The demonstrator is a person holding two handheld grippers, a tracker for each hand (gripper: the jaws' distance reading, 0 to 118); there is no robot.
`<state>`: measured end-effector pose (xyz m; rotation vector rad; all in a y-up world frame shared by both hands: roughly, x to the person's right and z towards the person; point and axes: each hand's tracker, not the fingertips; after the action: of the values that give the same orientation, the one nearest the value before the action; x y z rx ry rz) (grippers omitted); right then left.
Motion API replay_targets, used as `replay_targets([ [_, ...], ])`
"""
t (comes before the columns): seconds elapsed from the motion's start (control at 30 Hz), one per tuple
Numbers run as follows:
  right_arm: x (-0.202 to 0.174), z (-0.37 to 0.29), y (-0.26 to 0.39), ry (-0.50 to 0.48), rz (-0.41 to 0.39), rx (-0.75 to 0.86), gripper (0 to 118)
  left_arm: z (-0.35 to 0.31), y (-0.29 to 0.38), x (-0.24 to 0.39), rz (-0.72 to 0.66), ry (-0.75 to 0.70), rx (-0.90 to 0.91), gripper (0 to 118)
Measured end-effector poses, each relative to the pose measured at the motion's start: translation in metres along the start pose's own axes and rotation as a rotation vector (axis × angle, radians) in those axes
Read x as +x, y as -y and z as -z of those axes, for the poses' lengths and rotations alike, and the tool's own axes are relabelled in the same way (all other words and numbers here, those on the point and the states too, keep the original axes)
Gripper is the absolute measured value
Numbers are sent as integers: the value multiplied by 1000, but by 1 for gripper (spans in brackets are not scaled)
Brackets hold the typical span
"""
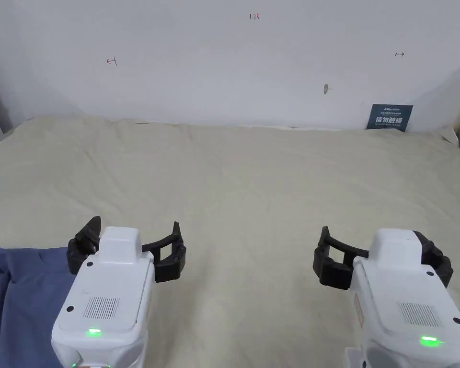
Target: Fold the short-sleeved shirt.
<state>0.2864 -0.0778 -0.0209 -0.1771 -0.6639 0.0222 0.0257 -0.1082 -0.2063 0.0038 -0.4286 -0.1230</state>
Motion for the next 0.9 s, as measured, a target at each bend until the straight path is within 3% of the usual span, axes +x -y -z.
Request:
replay_targets([
  [0.77, -2, -4, -5, -17, -28, 10, 118, -2, -4, -5, -14, -17, 4, 116],
  [0.9, -1, -4, -6, -18, -25, 8, 118, -2, -4, -5, -18, -5, 0, 107],
])
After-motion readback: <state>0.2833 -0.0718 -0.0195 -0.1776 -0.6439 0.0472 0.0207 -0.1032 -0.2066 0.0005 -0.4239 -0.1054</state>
